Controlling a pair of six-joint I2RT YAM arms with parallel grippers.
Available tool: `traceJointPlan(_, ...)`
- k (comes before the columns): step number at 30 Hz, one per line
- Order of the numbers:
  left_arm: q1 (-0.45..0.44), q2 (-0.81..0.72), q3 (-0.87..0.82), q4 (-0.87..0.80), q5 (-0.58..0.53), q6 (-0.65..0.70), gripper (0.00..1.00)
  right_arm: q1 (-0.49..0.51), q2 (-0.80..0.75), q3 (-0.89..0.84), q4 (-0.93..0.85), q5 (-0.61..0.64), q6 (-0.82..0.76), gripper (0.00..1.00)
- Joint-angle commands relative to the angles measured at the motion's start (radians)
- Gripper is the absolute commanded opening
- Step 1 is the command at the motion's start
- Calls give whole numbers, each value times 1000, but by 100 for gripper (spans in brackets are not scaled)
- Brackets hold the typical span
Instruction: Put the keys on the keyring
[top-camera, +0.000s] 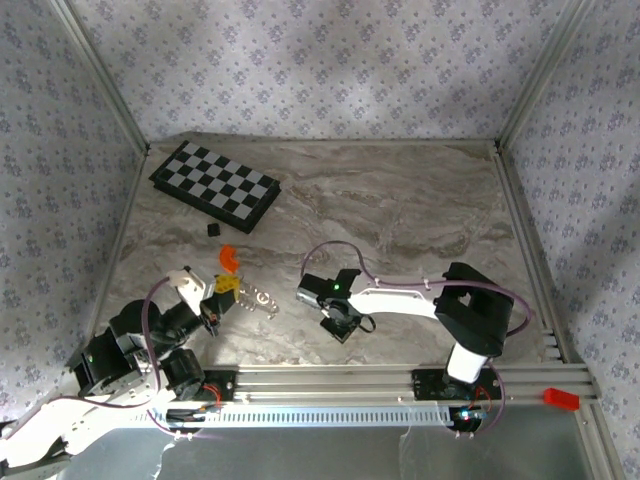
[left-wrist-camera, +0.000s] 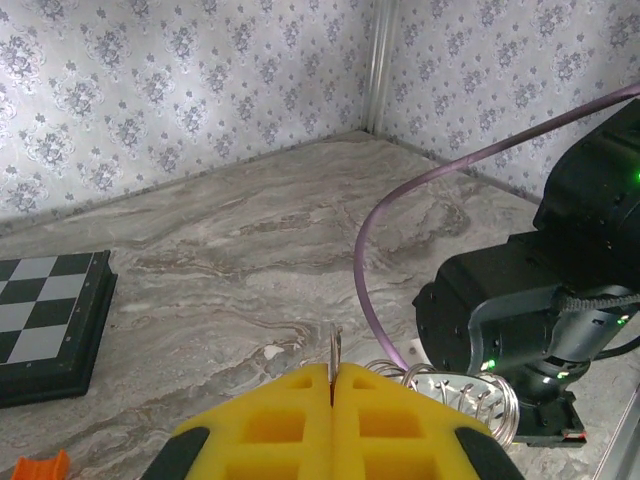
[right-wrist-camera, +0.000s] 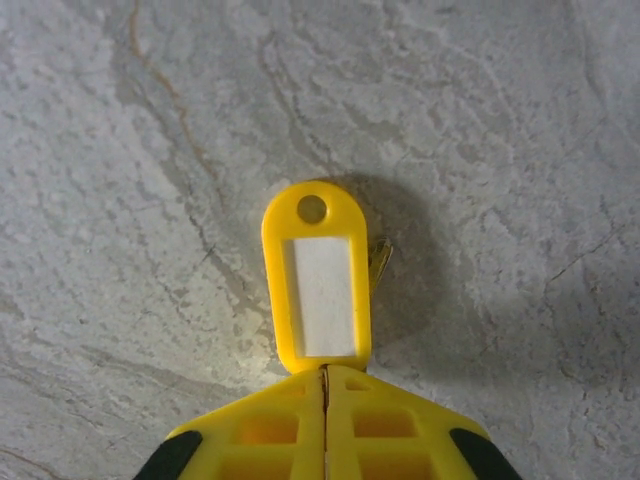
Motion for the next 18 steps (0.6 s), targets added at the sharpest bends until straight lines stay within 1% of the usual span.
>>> traceJointPlan(1, 2, -6, 4, 85, 15, 7, 0, -11, -30, -17, 8, -41, 17, 16)
traceJointPlan(4, 2, 1, 1, 91, 25, 6, 0, -14, -75, -38, 23, -55, 26, 28)
traceJointPlan(6, 3, 4, -4, 94, 25, 6, 0, -21, -114, -58, 26, -55, 46, 33)
traceJointPlan(10, 2, 4, -6, 98, 25, 7, 0, -34, -207, -115, 49, -53, 97, 34)
traceJointPlan(12, 2, 4, -5, 99, 26, 8, 0, -37, -273, -166, 86, -73, 129, 37)
traceJointPlan(16, 3, 5, -8, 108, 35, 11, 0, -53, -392, -272, 206, -113, 159, 41)
traceJointPlan(18, 2, 8, -9, 109, 41, 12, 0, -63, -439, -327, 278, -117, 157, 41)
